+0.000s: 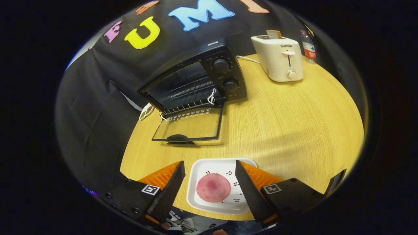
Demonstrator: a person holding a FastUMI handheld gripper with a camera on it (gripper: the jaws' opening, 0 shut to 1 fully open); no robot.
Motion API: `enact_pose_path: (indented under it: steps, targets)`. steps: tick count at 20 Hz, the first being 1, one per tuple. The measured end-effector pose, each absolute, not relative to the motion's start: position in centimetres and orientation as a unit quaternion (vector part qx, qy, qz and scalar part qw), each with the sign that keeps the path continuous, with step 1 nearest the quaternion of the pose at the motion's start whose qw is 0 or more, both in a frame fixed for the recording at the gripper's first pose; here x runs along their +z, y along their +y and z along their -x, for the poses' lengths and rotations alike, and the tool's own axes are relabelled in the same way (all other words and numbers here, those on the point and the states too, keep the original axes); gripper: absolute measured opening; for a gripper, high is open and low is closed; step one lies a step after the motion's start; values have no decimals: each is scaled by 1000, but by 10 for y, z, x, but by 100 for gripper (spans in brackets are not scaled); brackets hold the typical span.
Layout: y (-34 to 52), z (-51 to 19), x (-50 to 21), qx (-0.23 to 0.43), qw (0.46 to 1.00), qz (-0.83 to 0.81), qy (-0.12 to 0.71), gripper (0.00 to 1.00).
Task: Open the toaster oven, put the food inside, and close the toaster oven door.
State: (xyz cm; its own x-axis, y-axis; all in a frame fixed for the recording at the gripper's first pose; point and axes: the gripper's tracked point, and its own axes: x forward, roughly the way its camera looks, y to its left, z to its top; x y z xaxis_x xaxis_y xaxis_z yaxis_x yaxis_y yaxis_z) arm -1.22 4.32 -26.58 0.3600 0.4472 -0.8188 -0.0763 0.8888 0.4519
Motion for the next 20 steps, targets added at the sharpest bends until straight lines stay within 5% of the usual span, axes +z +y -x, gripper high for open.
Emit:
enact_pose_path:
  steps: [13, 20]
  targets:
    - [5, 57, -313, 184, 691, -133, 687, 99]
    - [-5, 58, -323, 183, 666, -123, 712, 51]
